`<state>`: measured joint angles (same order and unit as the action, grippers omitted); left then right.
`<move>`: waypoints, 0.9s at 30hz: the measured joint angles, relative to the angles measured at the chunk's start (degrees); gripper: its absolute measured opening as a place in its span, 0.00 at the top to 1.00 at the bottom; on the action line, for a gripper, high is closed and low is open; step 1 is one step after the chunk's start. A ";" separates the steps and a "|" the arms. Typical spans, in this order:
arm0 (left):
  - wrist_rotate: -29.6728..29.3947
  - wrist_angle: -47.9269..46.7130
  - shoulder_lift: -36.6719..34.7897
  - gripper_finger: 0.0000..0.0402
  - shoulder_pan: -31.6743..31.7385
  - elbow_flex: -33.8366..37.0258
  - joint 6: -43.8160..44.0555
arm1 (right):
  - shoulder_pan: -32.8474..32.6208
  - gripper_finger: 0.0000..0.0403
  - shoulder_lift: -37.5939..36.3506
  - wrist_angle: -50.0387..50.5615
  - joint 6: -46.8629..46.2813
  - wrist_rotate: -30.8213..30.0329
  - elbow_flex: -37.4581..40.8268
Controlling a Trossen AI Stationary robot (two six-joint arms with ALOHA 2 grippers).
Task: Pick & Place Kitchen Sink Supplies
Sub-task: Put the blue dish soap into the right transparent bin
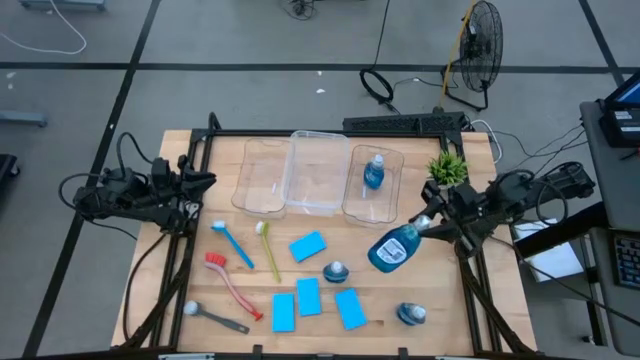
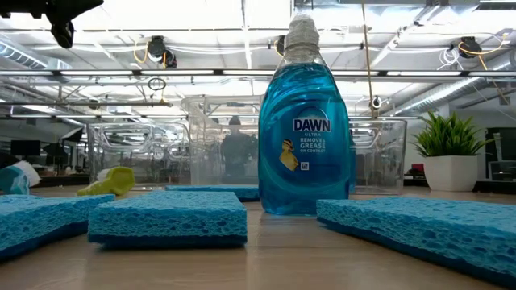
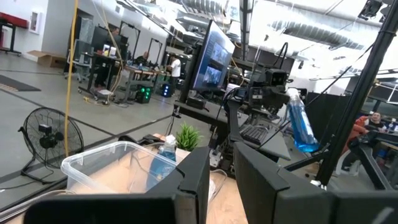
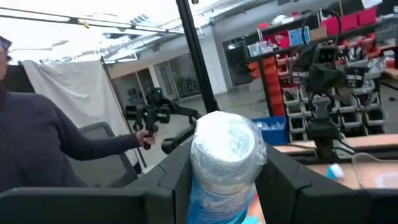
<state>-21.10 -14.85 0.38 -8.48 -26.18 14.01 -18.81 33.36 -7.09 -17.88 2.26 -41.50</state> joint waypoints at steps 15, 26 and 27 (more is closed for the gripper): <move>0.00 -0.14 0.00 0.81 -0.01 0.01 -5.09 | 7.92 0.68 4.54 9.61 7.53 -20.43 0.00; 0.00 -7.25 -0.01 0.81 0.01 0.01 -4.60 | 18.79 0.68 9.17 13.73 10.46 -12.56 -2.66; 0.00 -7.56 -0.01 0.81 0.00 0.01 -4.52 | 19.68 0.68 9.83 15.01 10.62 -12.09 -3.44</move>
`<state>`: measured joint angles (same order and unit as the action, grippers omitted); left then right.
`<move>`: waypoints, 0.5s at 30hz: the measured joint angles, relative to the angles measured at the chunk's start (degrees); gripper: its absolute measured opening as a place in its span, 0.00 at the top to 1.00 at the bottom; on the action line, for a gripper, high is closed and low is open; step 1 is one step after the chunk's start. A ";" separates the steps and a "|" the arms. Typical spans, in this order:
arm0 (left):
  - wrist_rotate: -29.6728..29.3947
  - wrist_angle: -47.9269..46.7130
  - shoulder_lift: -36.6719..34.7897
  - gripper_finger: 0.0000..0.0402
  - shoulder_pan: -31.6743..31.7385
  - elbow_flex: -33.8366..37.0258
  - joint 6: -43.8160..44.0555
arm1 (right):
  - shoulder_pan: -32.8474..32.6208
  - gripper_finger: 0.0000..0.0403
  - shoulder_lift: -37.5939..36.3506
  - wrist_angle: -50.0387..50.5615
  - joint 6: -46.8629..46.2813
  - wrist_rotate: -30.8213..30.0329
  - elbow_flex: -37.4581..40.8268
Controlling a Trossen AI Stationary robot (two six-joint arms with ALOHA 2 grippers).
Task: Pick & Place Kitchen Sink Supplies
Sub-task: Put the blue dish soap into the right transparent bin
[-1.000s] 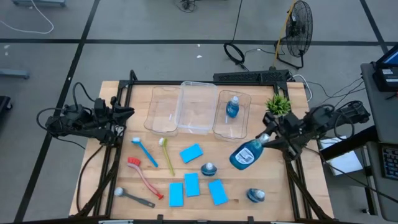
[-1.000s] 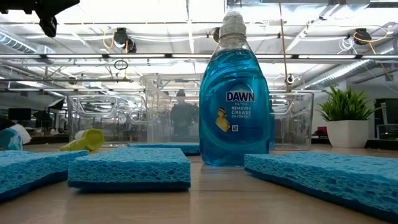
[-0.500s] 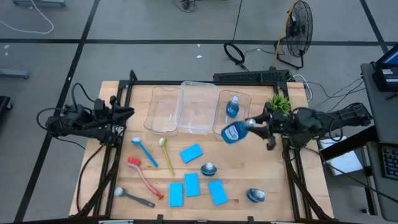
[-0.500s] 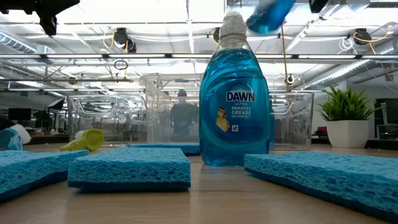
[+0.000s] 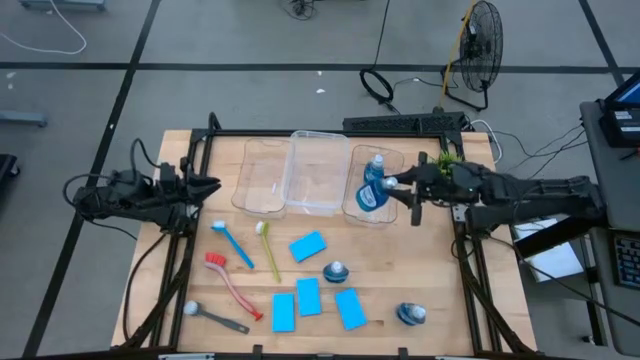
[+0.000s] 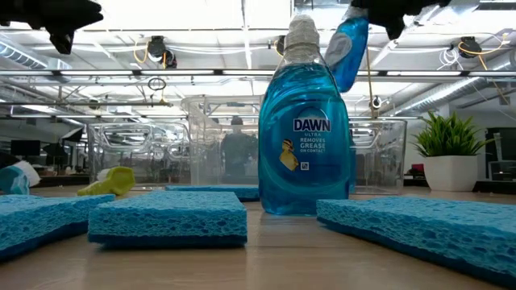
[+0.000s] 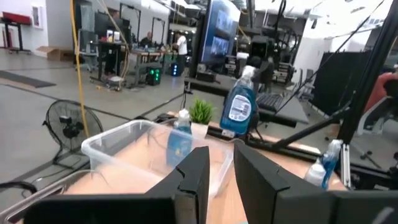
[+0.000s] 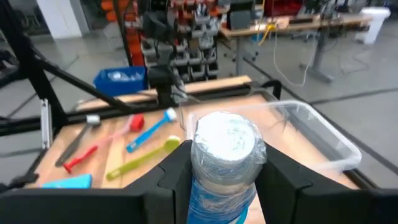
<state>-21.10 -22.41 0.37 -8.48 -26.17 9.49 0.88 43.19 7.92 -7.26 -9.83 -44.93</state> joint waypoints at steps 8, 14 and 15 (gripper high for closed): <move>-4.58 -3.24 4.19 0.81 0.01 0.00 1.08 | 6.95 0.68 4.99 6.96 3.09 5.33 -4.11; -4.66 -3.20 8.49 0.81 0.01 0.00 -0.08 | 11.08 0.68 8.60 9.39 5.03 8.74 -4.12; -4.66 -3.16 8.84 0.81 0.01 0.00 -0.07 | 11.70 0.68 9.28 10.22 5.67 8.66 -4.12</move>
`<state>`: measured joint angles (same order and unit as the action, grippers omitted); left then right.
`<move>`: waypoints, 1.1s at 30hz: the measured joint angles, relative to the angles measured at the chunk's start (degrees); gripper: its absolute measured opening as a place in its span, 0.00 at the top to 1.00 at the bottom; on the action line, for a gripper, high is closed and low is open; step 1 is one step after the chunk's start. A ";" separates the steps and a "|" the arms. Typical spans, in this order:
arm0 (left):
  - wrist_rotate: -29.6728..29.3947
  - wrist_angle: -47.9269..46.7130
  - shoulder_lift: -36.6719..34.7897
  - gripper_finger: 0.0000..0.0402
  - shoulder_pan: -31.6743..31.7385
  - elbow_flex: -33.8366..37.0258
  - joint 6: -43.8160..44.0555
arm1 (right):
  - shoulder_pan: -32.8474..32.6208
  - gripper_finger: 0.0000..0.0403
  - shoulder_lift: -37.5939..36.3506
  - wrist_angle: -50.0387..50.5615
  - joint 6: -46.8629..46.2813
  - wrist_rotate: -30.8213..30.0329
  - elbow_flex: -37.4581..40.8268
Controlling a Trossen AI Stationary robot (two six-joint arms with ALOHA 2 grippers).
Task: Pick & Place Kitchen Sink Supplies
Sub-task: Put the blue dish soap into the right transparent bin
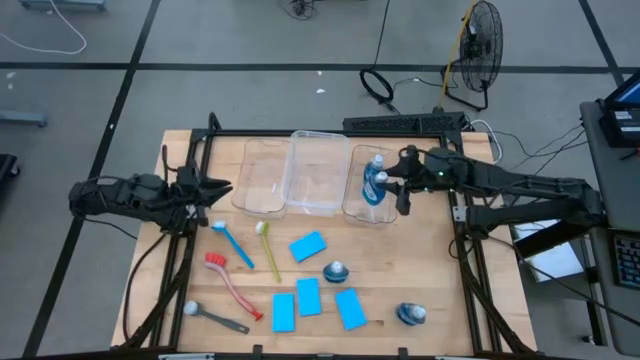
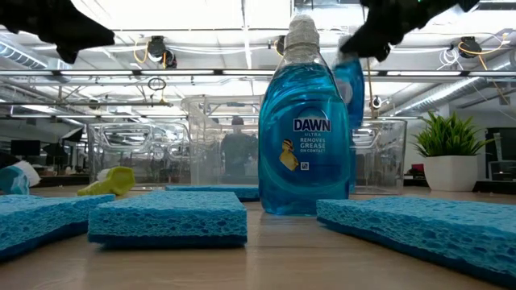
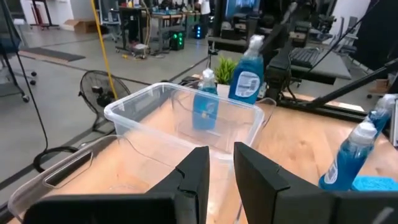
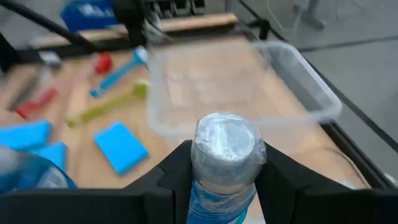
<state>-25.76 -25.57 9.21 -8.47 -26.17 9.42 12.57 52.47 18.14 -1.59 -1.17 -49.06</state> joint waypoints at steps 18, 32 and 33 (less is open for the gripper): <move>-0.26 0.14 0.64 0.81 0.00 0.00 0.97 | 4.40 0.68 11.62 0.94 8.41 1.54 0.04; -0.24 0.14 0.66 0.81 0.00 0.00 1.23 | 7.15 0.68 19.07 -8.79 10.21 1.51 0.04; -0.22 0.14 0.65 0.81 -0.01 0.00 1.23 | 7.39 0.68 19.36 -9.44 10.21 1.53 0.04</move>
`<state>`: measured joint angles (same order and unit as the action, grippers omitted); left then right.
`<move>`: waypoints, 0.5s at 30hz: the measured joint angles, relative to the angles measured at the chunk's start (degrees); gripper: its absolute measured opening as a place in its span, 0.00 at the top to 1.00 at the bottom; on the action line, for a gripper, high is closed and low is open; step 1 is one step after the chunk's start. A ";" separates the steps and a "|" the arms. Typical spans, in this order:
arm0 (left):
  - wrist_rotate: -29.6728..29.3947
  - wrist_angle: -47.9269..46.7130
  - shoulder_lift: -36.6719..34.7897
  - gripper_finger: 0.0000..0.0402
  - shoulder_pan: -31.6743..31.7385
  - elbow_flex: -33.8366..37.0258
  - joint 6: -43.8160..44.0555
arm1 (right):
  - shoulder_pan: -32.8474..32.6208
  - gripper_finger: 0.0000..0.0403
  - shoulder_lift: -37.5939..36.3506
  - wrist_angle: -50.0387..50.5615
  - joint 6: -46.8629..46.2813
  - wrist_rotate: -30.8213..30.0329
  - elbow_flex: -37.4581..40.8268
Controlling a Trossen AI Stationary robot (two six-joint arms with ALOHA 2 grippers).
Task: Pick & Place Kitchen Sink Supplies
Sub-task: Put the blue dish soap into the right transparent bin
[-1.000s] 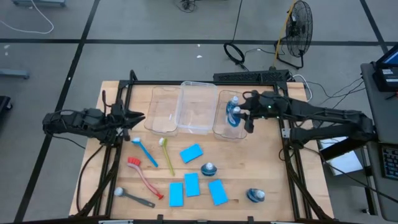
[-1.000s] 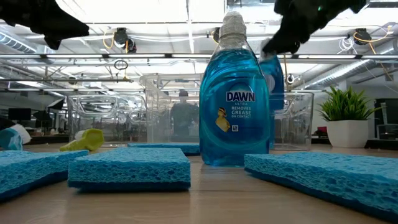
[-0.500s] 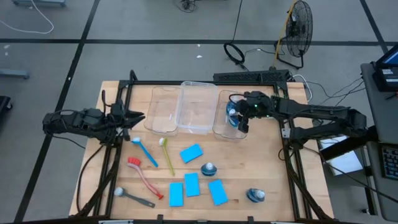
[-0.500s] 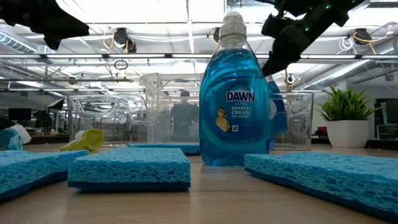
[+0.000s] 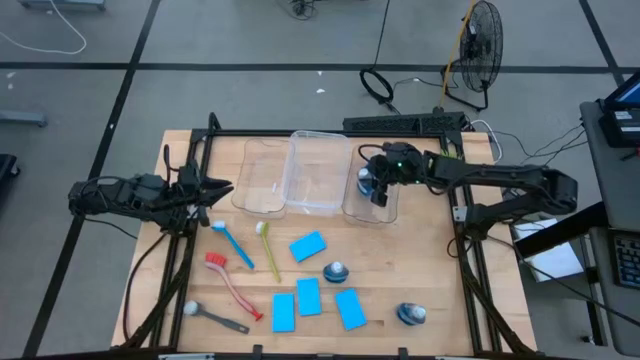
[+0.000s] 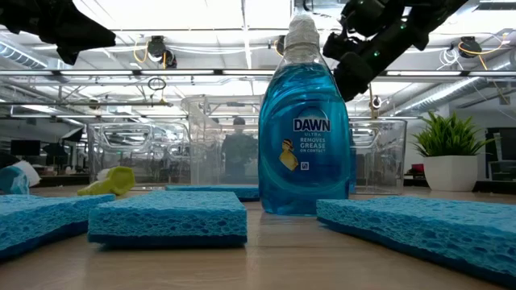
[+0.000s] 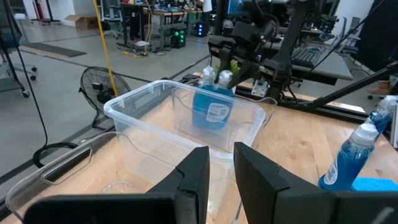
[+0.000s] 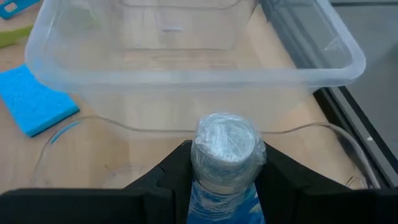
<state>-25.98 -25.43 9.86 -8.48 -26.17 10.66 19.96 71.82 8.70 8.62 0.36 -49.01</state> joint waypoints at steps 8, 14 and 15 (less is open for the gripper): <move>0.00 0.00 0.01 0.81 0.00 0.00 -0.07 | 1.88 0.68 3.22 -2.63 -1.44 2.90 0.00; -0.02 -0.02 0.01 0.81 0.00 0.00 -0.02 | 2.50 0.68 4.93 -4.69 -1.59 2.88 0.02; -0.02 -0.02 -0.01 0.81 -0.01 0.00 -0.02 | 2.62 0.68 4.93 -4.59 -1.62 2.90 0.00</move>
<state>-26.00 -25.45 9.85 -8.49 -26.17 10.63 22.58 76.75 4.11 7.01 3.26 -49.01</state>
